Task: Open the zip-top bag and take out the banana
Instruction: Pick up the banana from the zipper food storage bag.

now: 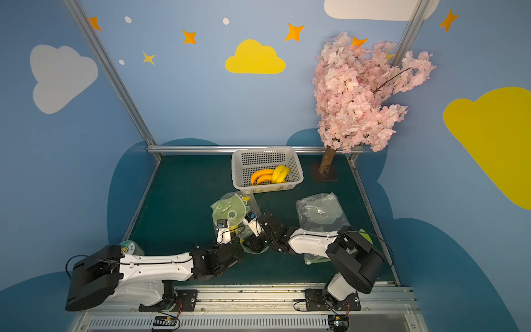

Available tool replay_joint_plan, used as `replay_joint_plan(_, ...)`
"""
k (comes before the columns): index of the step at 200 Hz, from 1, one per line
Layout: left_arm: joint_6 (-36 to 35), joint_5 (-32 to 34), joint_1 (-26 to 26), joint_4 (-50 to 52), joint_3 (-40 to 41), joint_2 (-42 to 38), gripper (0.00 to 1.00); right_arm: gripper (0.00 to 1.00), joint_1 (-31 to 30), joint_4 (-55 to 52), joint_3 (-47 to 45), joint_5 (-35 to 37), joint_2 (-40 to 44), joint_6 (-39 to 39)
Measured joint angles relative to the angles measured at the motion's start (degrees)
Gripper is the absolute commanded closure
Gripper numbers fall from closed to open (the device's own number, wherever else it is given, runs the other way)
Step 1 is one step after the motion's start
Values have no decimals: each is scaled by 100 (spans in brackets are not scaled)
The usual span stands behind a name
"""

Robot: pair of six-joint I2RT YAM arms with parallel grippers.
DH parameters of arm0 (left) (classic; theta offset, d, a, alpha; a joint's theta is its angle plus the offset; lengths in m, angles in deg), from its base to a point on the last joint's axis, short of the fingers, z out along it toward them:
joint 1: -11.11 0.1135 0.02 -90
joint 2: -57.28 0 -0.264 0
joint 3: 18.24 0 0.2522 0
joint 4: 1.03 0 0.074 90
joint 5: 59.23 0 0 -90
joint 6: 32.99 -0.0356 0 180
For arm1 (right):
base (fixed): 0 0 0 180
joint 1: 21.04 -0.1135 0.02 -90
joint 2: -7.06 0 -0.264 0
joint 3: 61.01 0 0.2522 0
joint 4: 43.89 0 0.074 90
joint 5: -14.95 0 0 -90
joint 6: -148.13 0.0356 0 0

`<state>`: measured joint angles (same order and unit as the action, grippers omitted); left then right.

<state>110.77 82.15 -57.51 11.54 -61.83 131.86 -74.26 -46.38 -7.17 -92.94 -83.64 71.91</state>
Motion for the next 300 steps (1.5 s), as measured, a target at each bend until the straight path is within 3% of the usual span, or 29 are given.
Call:
replay_joint_plan(123,39,-168,35,-208,273,-409,97,61,-256,-61,656,-52,-970,-542)
replay_joint_plan(159,70,-168,37,-229,334,-409,97,68,-291,-216,883,-17,-1246,-634)
replay_joint_plan(218,168,-162,55,-216,424,-442,97,100,-293,-758,1204,66,-1340,-841)
replay_joint_plan(300,304,-136,225,7,612,-629,97,100,-245,-1174,1145,-358,-1167,-953)
